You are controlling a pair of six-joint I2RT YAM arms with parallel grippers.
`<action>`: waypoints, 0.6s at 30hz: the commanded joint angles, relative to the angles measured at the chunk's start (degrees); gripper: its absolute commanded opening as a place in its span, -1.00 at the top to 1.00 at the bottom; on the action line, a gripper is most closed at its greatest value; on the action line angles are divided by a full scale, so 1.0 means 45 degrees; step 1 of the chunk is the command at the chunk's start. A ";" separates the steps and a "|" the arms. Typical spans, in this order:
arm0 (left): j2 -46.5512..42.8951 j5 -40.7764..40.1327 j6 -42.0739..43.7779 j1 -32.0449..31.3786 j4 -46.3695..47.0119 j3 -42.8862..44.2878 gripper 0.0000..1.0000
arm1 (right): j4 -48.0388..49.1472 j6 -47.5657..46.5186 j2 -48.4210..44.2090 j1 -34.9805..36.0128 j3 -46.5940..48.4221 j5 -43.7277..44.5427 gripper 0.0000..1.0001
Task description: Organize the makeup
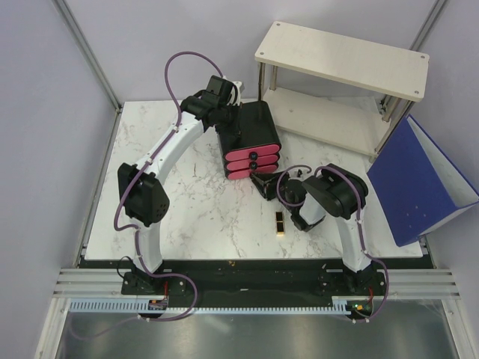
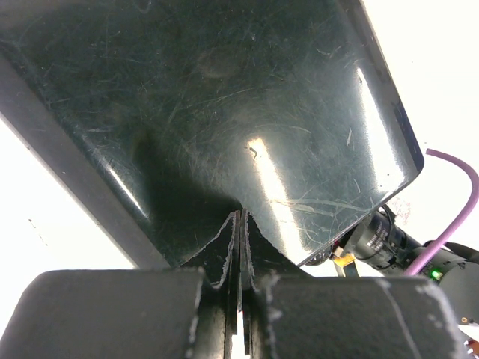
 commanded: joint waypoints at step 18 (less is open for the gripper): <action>0.1025 -0.0156 0.0531 0.0013 -0.1867 -0.0210 0.96 | -0.2267 0.0708 -0.3127 0.1161 -0.3944 -0.1426 0.58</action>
